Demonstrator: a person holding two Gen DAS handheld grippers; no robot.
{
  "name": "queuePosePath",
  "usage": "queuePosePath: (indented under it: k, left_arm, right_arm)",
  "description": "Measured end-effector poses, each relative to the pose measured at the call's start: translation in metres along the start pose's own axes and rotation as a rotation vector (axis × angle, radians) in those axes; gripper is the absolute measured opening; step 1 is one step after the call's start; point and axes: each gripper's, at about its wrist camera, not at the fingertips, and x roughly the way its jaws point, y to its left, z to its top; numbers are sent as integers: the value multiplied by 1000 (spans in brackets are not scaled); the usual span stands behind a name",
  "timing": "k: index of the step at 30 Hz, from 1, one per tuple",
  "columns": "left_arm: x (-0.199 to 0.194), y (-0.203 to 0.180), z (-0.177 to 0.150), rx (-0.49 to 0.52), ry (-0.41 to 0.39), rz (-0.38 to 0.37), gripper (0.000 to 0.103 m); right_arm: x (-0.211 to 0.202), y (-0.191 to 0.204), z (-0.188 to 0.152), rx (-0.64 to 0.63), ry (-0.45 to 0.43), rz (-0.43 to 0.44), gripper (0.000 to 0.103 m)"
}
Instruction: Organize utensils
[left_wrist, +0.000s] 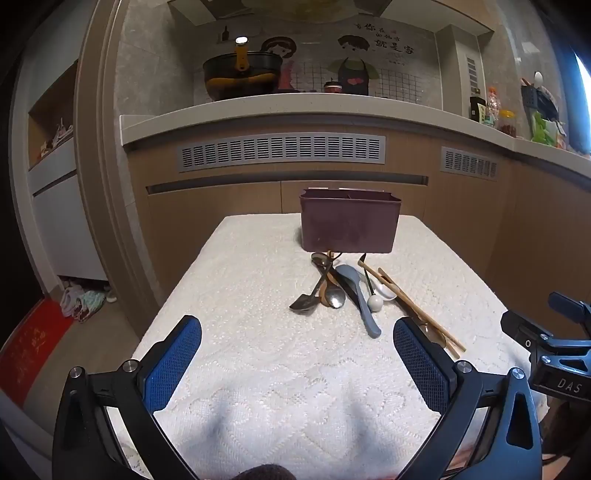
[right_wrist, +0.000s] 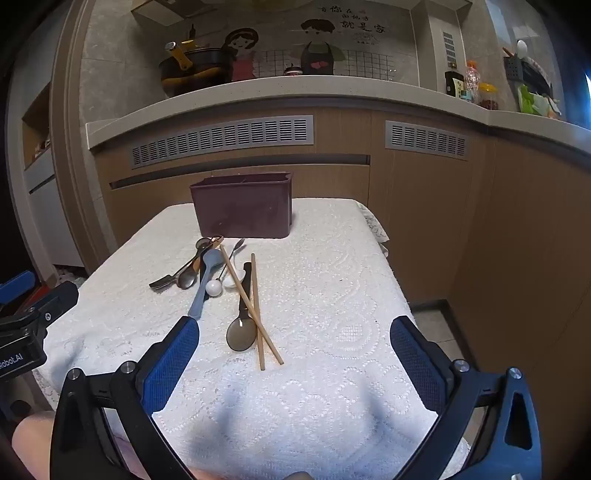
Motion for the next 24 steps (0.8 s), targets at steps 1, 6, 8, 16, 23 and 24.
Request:
queuePosePath:
  k: [1, 6, 8, 16, 23, 24]
  left_arm:
    - [0, 0, 0, 0, 1, -1, 103]
    - [-3, -3, 0, 2, 10, -3, 103]
    - [-2, 4, -1, -2, 13, -1, 103]
    - [8, 1, -3, -7, 37, 0, 103]
    - [11, 0, -4, -4, 44, 0, 103]
    - [11, -1, -5, -2, 44, -1, 103]
  right_arm:
    - [0, -1, 0, 1, 1, 0, 103]
    - [1, 1, 0, -21, 5, -20, 103]
    - [1, 2, 1, -18, 8, -22, 103]
    - [1, 6, 3, -22, 7, -6, 103]
    - [5, 3, 1, -22, 8, 0, 103]
    - [5, 2, 2, -22, 9, 0, 103]
